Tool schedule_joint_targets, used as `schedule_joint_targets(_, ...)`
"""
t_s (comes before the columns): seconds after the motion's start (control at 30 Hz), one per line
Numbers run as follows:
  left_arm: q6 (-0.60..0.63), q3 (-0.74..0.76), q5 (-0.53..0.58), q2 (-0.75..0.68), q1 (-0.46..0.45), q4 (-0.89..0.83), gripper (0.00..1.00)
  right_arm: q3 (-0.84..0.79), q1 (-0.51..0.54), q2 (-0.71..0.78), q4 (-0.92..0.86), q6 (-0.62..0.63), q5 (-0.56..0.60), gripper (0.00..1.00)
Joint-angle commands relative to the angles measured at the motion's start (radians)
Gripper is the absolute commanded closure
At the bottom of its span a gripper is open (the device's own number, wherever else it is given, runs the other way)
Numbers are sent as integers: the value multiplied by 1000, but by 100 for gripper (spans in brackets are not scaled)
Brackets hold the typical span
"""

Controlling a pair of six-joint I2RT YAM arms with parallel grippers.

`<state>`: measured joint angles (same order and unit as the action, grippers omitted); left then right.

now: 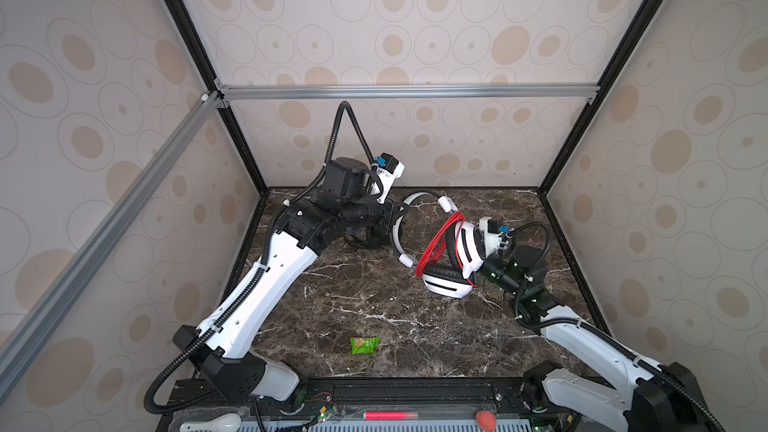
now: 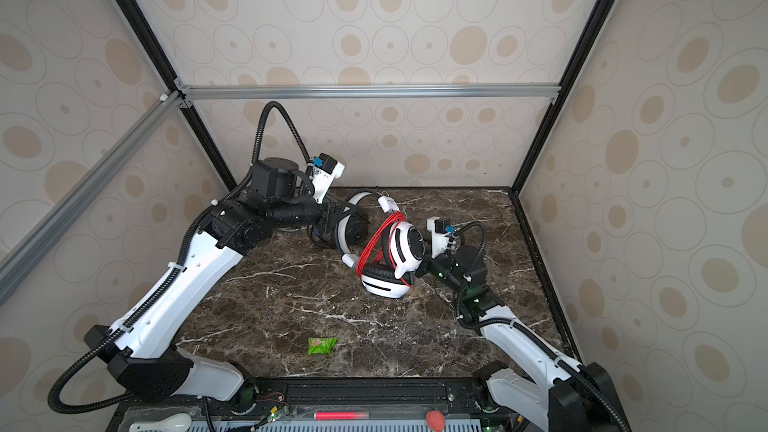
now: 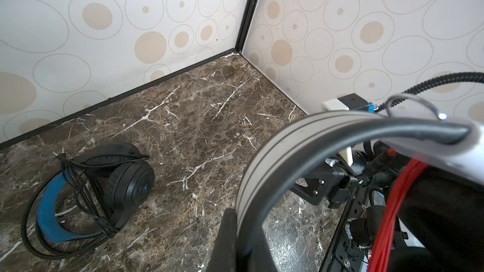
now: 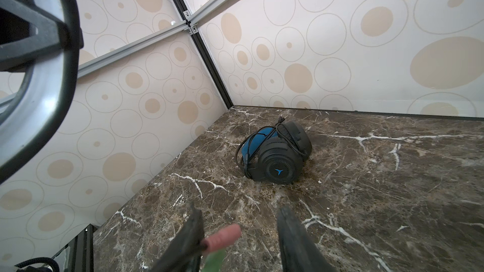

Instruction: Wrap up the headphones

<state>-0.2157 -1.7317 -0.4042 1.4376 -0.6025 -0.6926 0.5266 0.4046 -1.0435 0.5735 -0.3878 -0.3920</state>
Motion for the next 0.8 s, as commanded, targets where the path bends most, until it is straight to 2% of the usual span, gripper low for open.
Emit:
schedule_joint_targets(0.0, -52, -17, -53, -13, -6, 76, 100, 15, 0, 9, 42, -11, 2, 55)
schedule_joint_targets(0.17, -54, -17, -56, -9, -6, 80, 100, 16, -2, 3, 47, -19, 19, 62)
schedule_joint_targets(0.4, -59, -7, -59, -11, -5, 91, 100, 32, -3, -8, 62, -26, 22, 58)
schedule_joint_targets(0.77, -63, 4, -57, -13, -5, 99, 100, 44, -2, -13, 59, -22, 22, 83)
